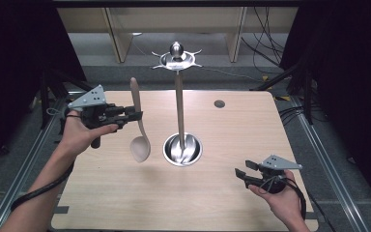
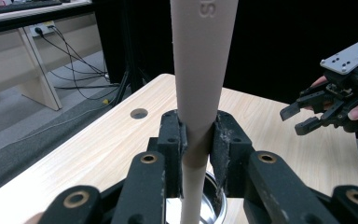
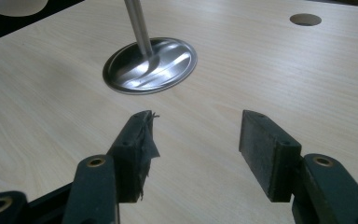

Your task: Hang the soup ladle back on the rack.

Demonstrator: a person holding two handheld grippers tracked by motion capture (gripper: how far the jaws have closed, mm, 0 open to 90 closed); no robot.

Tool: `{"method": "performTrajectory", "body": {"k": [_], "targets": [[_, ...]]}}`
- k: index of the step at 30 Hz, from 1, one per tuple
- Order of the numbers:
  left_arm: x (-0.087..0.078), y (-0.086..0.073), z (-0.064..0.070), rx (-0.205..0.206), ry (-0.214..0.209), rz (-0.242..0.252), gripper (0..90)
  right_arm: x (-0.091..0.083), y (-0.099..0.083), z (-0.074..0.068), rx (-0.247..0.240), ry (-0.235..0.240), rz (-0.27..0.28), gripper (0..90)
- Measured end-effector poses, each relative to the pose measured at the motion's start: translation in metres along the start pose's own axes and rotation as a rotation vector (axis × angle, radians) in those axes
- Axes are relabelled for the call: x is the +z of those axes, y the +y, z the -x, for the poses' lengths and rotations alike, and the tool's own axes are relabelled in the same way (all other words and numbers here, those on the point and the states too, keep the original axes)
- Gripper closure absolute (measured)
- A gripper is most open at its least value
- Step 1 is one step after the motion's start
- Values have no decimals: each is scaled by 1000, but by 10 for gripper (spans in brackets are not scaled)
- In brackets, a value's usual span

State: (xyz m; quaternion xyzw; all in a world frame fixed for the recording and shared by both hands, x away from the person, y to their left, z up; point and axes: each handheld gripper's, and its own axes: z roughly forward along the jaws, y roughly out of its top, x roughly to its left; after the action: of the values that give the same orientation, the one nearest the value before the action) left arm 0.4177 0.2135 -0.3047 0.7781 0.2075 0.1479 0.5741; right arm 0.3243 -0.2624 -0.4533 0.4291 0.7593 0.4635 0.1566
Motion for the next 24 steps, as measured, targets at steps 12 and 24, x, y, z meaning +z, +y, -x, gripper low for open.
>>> {"method": "performTrajectory", "body": {"k": [12, 24], "targets": [[7, 10, -6, -4, -26, -2, 742, 1, 0, 1, -23, -5, 14, 452], [13, 21, -4, 8, -43, 6, 742, 0, 0, 0, -1, 2, -1, 452]]}}
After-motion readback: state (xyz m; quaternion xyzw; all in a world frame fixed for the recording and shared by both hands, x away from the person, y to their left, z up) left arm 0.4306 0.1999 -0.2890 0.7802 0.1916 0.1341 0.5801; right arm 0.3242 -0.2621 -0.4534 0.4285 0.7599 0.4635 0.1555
